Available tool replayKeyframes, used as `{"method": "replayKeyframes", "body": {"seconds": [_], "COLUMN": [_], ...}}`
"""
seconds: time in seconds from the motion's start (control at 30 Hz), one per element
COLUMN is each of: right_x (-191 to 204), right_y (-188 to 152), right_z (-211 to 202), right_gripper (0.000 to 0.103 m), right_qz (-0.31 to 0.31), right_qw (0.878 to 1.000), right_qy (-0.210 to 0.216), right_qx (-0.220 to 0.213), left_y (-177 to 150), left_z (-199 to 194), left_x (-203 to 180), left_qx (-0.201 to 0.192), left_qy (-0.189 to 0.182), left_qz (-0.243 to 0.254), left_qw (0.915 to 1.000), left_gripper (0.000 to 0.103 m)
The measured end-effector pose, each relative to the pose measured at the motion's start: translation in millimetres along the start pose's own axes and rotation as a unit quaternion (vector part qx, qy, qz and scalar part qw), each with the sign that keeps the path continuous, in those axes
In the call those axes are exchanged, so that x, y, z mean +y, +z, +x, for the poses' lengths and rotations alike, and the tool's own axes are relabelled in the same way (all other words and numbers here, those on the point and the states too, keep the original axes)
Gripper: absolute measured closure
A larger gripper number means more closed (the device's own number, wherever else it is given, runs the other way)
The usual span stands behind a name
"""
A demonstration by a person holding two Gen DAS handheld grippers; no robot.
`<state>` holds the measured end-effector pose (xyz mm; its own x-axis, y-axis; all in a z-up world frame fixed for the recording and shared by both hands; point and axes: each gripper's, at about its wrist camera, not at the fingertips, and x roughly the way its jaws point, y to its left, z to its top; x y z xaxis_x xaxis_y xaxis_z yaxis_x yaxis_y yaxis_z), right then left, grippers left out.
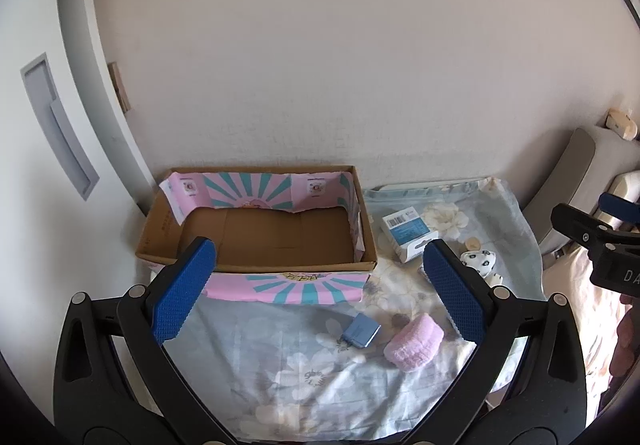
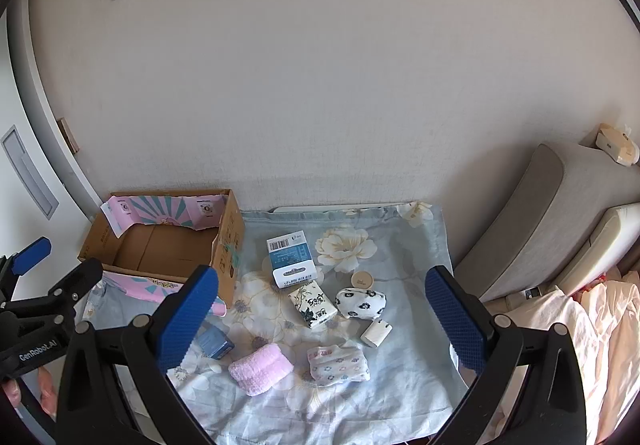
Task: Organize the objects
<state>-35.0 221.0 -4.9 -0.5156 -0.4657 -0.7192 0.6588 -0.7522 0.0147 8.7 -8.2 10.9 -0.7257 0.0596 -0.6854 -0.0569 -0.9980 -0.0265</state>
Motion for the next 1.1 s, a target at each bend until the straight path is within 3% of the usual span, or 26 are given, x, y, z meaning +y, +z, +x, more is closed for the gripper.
{"method": "replayKeyframes", "body": {"seconds": [1.1], "right_x": [-1.8], "right_y": [-0.3], "right_z": [2.7], "right_gripper": [0.001], "right_qz": [-0.01], "right_qw": [1.0], "right_qy": [0.006], "right_qx": [-0.001], "left_y": [-5.3], "left_z": [-3.0], "left_x": [-0.9], "left_qx": [-0.003], "left_qy": [-0.004], "left_qz": [-0.003], "left_qw": [1.0], "left_gripper": [0.0]}}
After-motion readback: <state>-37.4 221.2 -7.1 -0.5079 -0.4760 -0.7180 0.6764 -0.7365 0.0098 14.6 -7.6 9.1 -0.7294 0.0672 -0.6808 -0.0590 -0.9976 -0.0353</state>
